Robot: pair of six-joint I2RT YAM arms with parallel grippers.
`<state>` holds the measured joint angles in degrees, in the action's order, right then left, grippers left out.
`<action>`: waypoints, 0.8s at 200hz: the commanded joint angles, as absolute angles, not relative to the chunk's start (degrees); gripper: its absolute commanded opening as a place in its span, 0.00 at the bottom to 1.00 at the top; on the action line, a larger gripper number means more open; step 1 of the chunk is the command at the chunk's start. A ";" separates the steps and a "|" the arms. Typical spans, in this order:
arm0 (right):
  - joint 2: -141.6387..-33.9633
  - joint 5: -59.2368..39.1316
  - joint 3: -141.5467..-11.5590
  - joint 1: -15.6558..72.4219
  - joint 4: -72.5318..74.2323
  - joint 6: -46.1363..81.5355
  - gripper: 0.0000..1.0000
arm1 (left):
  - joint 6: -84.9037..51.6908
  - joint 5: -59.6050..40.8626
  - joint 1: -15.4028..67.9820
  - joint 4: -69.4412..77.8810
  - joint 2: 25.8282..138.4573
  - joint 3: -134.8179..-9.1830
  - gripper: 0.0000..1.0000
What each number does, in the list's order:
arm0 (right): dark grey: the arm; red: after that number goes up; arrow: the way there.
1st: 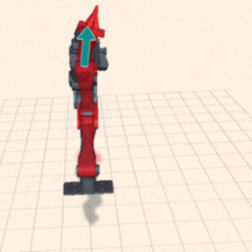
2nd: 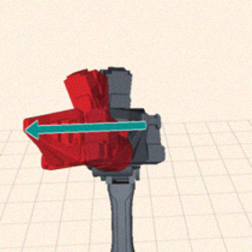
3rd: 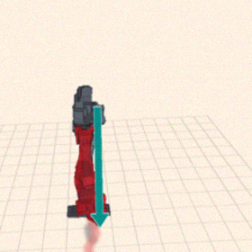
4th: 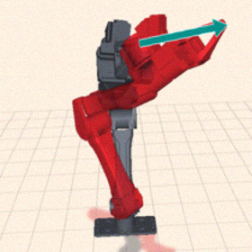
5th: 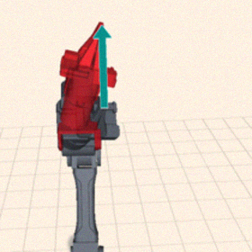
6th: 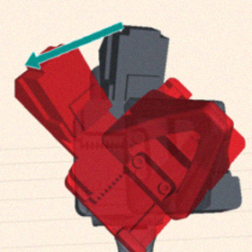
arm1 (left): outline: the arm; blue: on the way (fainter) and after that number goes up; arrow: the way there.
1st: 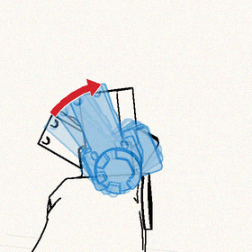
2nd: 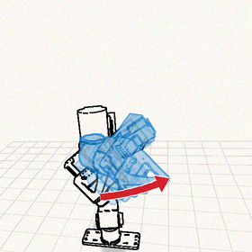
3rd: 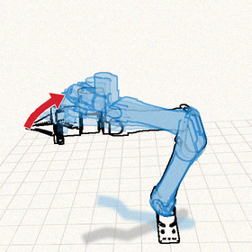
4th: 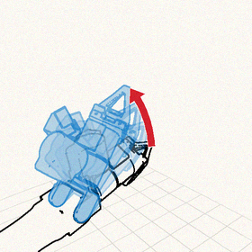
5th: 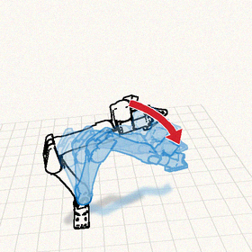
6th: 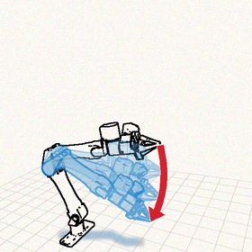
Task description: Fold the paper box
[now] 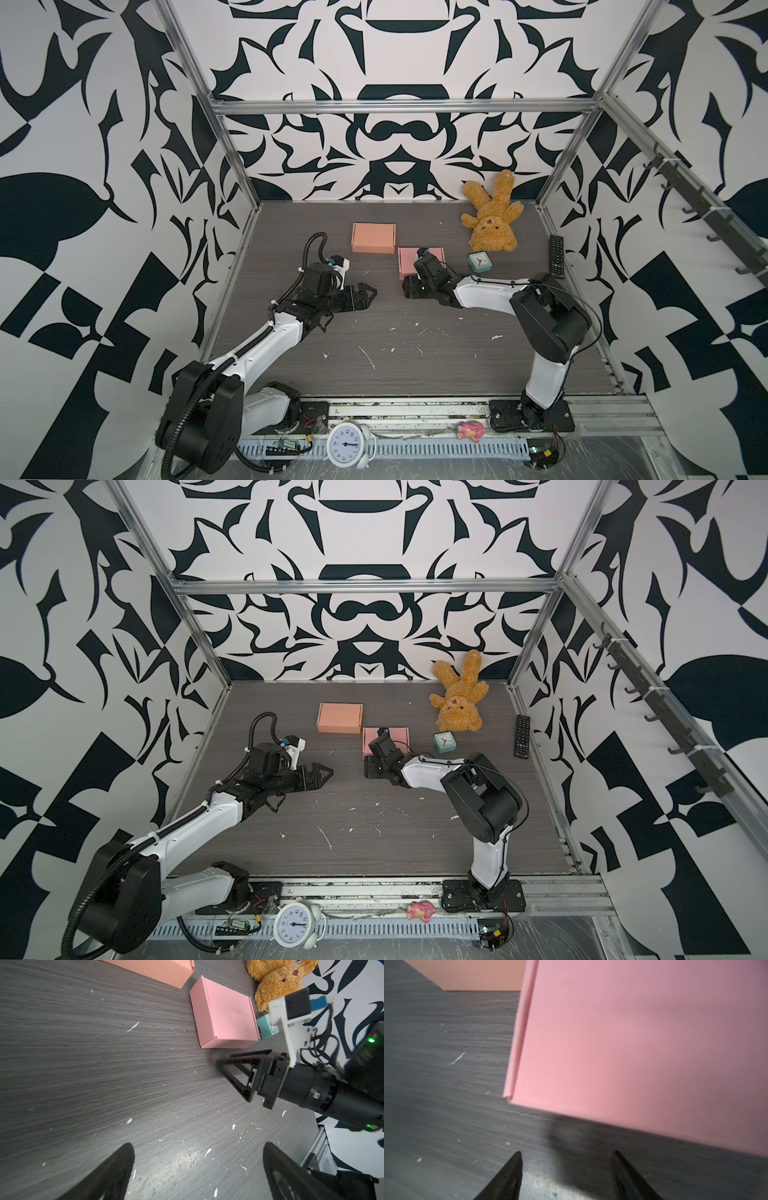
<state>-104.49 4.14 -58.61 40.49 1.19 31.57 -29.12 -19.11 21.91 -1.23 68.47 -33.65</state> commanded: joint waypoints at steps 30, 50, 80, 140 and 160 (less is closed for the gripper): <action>-102.29 3.78 -66.19 44.03 -3.86 28.11 0.69 | -32.74 -23.06 19.71 1.95 70.11 -31.13 0.99; -105.00 2.75 -71.14 43.99 -6.04 26.21 0.69 | -34.11 -25.05 18.37 3.22 70.09 -30.09 0.99; -109.68 1.21 -78.62 44.03 -9.31 23.21 0.71 | -35.15 -27.27 16.15 3.73 69.96 -29.09 0.99; -120.47 0.30 -92.59 44.00 -17.20 18.63 0.71 | -39.62 -31.72 12.24 9.97 72.18 -25.19 0.99; -122.26 2.28 -94.50 44.02 -18.61 17.39 0.71 | -39.90 -32.14 11.95 10.62 72.60 -24.79 0.99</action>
